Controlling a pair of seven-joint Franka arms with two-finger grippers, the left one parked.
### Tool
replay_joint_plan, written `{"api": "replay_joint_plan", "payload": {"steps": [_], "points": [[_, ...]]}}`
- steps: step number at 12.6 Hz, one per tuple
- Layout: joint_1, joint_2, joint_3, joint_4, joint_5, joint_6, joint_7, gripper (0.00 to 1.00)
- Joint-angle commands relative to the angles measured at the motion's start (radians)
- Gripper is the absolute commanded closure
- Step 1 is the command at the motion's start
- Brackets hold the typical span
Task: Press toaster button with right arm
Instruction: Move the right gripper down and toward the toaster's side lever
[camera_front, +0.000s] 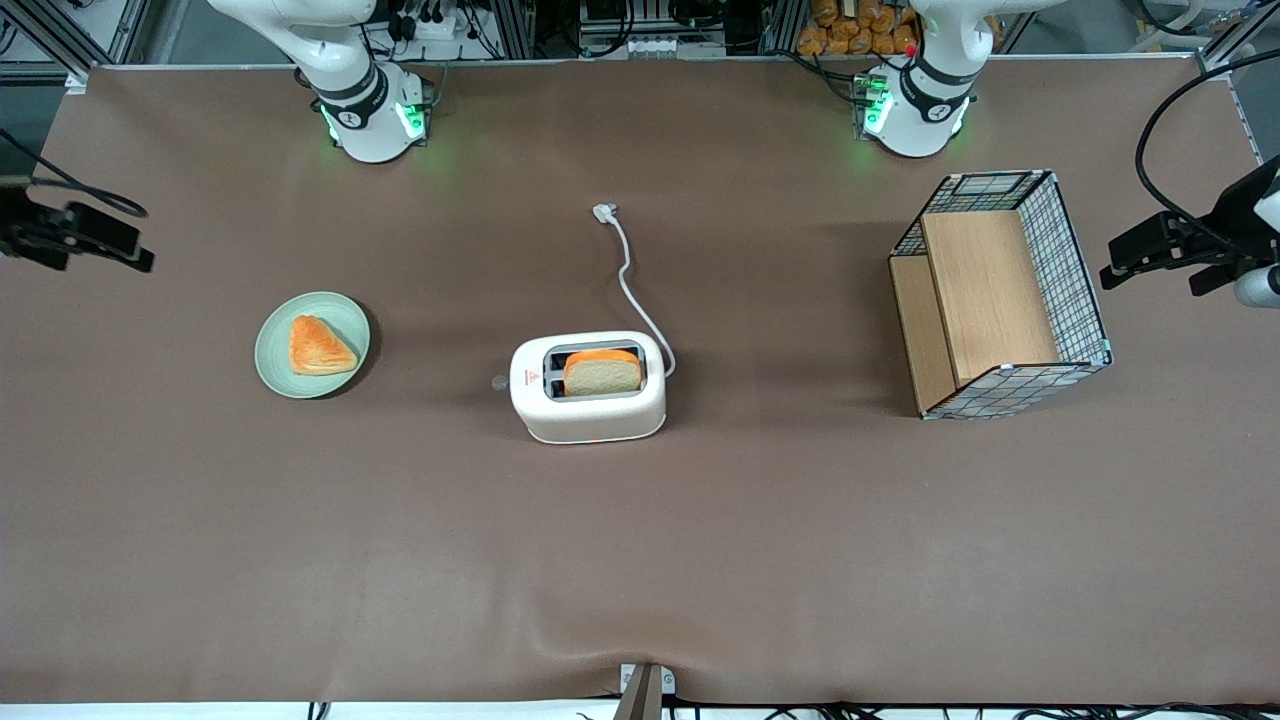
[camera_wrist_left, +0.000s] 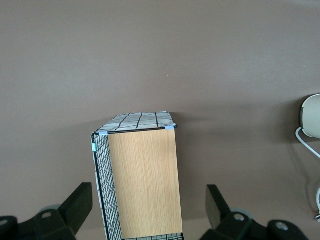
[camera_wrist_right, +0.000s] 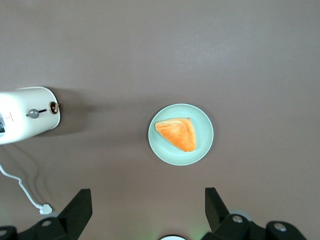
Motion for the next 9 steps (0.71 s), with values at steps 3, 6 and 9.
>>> {"api": "replay_joint_plan", "payload": {"steps": [3, 6, 9], "points": [[0.041, 0.082, 0.001, 0.007, 0.011, -0.010, -0.004, 0.00], [0.044, 0.120, 0.004, 0.007, 0.047, -0.008, -0.023, 0.00], [0.035, 0.154, 0.001, -0.014, 0.143, 0.022, -0.017, 0.15]]}}
